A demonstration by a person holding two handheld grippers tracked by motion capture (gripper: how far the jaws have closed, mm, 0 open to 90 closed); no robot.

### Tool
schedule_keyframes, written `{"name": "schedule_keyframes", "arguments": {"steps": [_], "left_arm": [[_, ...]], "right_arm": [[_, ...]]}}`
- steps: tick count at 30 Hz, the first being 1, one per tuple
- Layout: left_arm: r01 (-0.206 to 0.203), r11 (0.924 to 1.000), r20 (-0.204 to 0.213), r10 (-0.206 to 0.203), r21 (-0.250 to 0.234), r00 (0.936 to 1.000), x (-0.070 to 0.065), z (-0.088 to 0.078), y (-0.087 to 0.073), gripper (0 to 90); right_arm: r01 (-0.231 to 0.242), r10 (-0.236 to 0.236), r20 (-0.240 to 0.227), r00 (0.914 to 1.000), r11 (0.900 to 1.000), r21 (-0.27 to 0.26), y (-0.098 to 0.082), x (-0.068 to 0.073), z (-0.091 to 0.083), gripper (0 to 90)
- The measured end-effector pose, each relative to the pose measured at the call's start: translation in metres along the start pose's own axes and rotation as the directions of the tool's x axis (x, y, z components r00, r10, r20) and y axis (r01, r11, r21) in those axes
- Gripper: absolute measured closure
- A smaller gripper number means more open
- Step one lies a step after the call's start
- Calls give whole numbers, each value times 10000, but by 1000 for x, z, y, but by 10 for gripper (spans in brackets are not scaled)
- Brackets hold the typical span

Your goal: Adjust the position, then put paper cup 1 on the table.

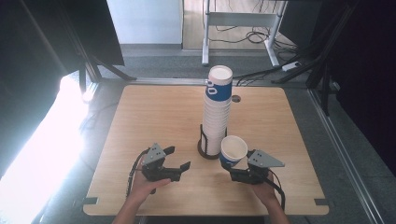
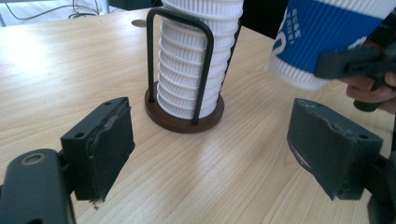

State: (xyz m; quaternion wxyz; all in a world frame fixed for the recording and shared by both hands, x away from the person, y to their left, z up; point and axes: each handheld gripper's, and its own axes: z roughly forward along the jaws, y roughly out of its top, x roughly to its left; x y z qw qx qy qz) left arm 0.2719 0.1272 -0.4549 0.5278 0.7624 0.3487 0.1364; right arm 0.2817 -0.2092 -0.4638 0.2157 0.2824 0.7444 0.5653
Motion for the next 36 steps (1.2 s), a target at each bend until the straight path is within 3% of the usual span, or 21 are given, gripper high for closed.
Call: {"name": "schedule_keyframes", "arguments": {"steps": [11, 24, 30, 36], "left_arm": [[97, 9999, -131, -97, 32, 9999, 2, -1, -1, 147], [66, 9999, -129, -65, 120, 9999, 2, 0, -2, 147], [63, 9999, -114, -62, 148, 9999, 2, 0, -3, 148], [46, 9997, -115, -44, 222, 9999, 2, 2, -3, 148]], "right_arm": [[-315, 325, 695, 9971, 9994, -143, -2, -20, -10, 263], [-765, 770, 1411, 9870, 9970, -91, -10, -43, -19, 264], [-849, 781, 2005, 9766, 9960, 260, -15, -53, -21, 264], [-1115, 858, 2794, 9563, 9907, 774, -24, -70, -21, 263]]}}
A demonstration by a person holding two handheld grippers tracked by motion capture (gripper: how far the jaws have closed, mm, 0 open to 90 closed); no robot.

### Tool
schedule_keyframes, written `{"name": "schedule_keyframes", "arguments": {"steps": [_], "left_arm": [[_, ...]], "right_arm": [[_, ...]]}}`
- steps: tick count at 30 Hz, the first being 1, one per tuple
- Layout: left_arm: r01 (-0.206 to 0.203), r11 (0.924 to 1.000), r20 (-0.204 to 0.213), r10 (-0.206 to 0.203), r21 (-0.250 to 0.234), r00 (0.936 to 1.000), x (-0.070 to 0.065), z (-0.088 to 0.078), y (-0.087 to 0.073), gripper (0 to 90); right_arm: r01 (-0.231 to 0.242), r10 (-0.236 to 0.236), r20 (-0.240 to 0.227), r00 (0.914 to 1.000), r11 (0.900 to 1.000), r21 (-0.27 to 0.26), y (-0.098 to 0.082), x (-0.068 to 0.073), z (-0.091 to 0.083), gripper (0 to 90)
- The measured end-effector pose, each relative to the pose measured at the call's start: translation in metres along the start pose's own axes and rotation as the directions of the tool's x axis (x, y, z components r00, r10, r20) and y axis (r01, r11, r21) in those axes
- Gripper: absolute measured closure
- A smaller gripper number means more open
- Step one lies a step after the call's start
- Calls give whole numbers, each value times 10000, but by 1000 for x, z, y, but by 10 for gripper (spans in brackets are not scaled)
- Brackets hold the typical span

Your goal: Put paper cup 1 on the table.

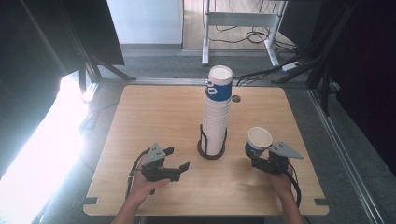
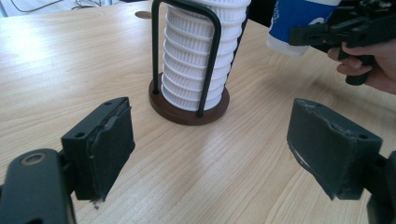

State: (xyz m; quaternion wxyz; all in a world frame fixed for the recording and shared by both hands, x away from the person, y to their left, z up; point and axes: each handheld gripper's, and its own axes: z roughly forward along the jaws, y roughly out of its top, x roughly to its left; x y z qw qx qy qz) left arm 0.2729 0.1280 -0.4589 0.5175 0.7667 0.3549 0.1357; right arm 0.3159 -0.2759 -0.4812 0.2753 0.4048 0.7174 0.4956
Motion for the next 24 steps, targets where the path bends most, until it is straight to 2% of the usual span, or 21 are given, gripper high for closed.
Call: {"name": "schedule_keyframes", "arguments": {"steps": [9, 13, 20, 24], "left_arm": [[7, 10000, 35, -7, 60, 10000, -1, 2, -1, 148], [-2, 9999, 35, 2, 110, 10000, -1, 3, -2, 148], [-16, 9999, 30, 15, 144, 10000, -1, 3, -2, 149], [-51, 9998, 93, 49, 187, 9999, -1, 4, -3, 149]], "right_arm": [[-335, 259, 1030, 9943, 9968, 729, -10, -23, 3, 264], [-481, 336, 1315, 9907, 9929, 1086, -15, -30, 5, 263], [-402, 110, 1729, 9849, 9852, 1665, -20, -35, 10, 263], [-348, -2, 1892, 9819, 9828, 1814, -23, -35, 13, 262]]}}
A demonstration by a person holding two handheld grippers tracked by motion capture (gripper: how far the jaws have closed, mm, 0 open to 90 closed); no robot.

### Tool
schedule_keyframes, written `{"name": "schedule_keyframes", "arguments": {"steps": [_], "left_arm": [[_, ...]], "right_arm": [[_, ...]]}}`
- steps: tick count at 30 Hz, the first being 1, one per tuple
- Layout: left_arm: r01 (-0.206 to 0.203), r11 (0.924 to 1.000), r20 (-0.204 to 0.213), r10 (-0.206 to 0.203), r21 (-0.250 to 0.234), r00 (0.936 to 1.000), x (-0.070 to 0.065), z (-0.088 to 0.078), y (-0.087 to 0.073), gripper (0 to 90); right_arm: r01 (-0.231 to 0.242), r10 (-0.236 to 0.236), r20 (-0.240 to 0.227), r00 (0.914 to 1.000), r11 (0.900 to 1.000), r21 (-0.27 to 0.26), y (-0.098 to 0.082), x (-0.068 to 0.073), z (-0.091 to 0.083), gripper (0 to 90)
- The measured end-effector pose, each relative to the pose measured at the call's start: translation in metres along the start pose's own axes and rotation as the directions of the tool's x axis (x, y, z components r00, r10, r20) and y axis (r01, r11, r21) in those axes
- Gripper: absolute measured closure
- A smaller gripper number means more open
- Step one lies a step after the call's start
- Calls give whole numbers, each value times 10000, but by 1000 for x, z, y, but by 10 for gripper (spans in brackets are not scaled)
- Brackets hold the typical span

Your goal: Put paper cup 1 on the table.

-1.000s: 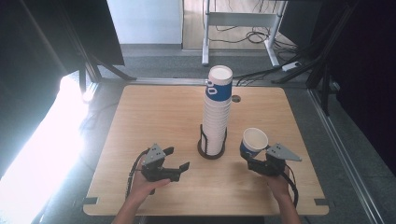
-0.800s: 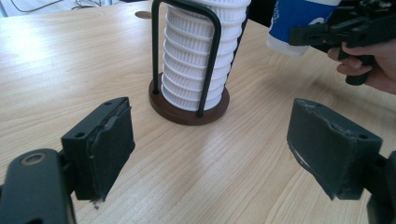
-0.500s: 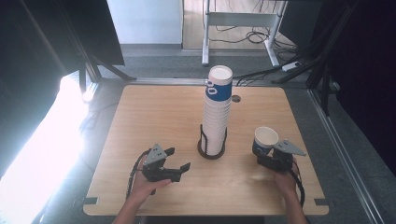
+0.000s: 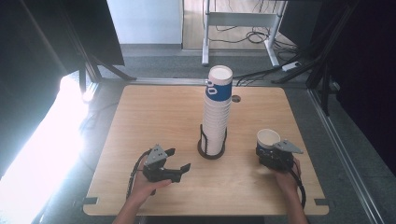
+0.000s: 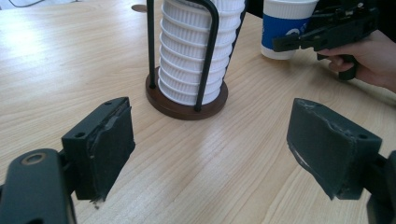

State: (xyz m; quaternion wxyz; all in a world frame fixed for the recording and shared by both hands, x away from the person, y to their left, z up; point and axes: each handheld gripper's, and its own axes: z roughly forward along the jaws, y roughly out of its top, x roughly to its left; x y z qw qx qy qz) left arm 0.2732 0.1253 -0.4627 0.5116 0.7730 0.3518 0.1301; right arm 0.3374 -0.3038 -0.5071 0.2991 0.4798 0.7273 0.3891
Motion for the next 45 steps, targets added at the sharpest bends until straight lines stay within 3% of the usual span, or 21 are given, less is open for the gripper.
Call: {"name": "schedule_keyframes", "arguments": {"steps": [5, 13, 19, 24, 29, 36, 39, 43, 45], "left_arm": [[54, 10000, -107, -54, -2, 9999, 0, 0, 0, 149], [-22, 10000, -62, 22, 58, 10000, -1, 1, -1, 149], [-18, 10000, -83, 18, 56, 10000, -1, 1, -1, 149], [-24, 10000, -68, 24, 29, 10000, -1, 0, -1, 149], [10, 10000, -108, -10, 4, 9999, 1, -1, -1, 149], [2, 10000, -126, -3, -64, 9999, 1, -3, 0, 149], [9, 10000, -145, -10, -94, 9999, 2, -4, 0, 149], [51, 9998, -217, -55, -215, 9997, 1, -5, 1, 149], [14, 9996, -276, -22, -267, 9996, 1, -5, 1, 149]], "right_arm": [[77, -86, 295, 9995, 9996, 284, -2, -2, 2, 260], [-51, 23, 407, 9992, 9978, 665, -6, -5, 5, 256], [-89, 65, 366, 9993, 9977, 669, -6, -7, 4, 249], [-276, 263, 200, 9995, 9971, 703, -6, -6, 3, 134], [-770, 767, 214, 9968, 9969, 150, -5, -3, -13, 106], [-963, 1007, 537, 9935, 9921, -801, 1, -2, -43, 90], [-1153, 1273, 688, 9895, 9808, -1571, 4, -3, -63, 116], [-1254, 1312, 117, 9913, 9670, -2219, 12, -5, -83, 142], [-1274, 1202, -445, 9918, 9622, -2408, 16, -3, -89, 159]]}}
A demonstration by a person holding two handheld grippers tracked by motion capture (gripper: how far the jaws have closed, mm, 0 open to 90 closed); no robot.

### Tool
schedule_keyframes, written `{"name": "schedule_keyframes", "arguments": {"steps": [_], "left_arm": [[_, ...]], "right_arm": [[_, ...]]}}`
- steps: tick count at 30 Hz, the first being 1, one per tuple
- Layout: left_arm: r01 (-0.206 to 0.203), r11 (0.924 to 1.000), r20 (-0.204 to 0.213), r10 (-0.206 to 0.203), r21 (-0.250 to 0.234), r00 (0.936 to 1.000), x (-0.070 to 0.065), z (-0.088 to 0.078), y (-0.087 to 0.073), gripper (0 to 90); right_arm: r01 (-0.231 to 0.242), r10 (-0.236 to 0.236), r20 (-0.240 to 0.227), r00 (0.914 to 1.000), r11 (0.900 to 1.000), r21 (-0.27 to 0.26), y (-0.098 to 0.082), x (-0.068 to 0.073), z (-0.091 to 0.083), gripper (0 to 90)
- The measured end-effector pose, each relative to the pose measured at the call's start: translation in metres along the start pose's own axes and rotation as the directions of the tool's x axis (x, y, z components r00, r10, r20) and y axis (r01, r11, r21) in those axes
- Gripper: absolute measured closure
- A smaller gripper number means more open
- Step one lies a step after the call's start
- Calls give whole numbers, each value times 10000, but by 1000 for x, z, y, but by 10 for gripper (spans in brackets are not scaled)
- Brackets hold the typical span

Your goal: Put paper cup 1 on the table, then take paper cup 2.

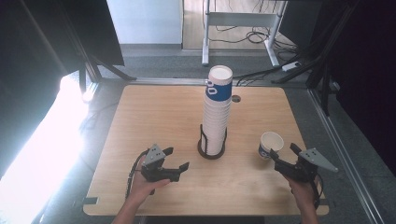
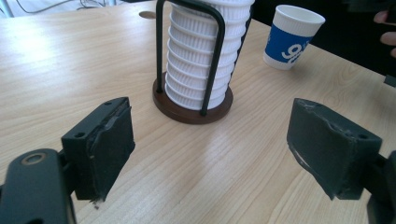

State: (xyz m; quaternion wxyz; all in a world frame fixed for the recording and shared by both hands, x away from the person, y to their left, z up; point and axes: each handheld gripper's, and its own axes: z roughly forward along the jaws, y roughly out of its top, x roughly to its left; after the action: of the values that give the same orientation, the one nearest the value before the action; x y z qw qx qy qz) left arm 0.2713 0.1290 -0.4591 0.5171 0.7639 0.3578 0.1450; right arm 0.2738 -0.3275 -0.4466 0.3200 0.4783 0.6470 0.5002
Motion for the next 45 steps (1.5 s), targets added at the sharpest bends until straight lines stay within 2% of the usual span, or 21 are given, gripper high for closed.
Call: {"name": "schedule_keyframes", "arguments": {"steps": [3, 6, 12, 16, 18, 21, 26, 31, 39, 45], "left_arm": [[84, 9999, -66, -85, -61, 9999, -2, -1, 2, 148], [203, 9994, -19, -203, -280, 9998, -4, -4, 6, 147], [-29, 9982, -455, 1, -606, 9990, -7, -6, 21, 142], [-32, 9956, -582, -23, -937, 9983, -6, -5, 34, 136], [-41, 9952, -634, -21, -975, 9980, -6, -3, 41, 136], [-266, 9947, -967, 169, -994, 9952, -6, 0, 54, 132], [-393, 9939, -891, 302, -1030, 9956, -5, 10, 79, 119], [-452, 9941, -739, 380, -983, 9965, -1, 23, 100, 107], [-668, 9945, -632, 618, -808, 9961, 1, 42, 117, 85], [-934, 9918, -248, 916, -868, 9955, -3, 58, 127, 44]], "right_arm": [[64, -74, -615, 9981, 9999, -158, 6, 8, -3, 180], [117, -139, -1236, 9922, 9998, -189, 11, 19, -3, 198], [588, -637, -2352, 9699, 9979, -276, 18, 42, -1, 216], [508, -622, -2910, 9547, 9976, -464, 24, 49, -2, 239], [588, -725, -2994, 9514, 9968, -547, 26, 52, -4, 245], [577, -764, -3172, 9453, 9960, -678, 28, 54, -5, 253], [636, -816, -3304, 9403, 9959, -649, 31, 56, -5, 257], [790, -924, -3298, 9395, 9954, -537, 29, 58, -3, 258], [878, -968, -3331, 9379, 9953, -420, 27, 60, 1, 258], [1044, -1084, -3441, 9326, 9941, -303, 25, 64, 5, 258]]}}
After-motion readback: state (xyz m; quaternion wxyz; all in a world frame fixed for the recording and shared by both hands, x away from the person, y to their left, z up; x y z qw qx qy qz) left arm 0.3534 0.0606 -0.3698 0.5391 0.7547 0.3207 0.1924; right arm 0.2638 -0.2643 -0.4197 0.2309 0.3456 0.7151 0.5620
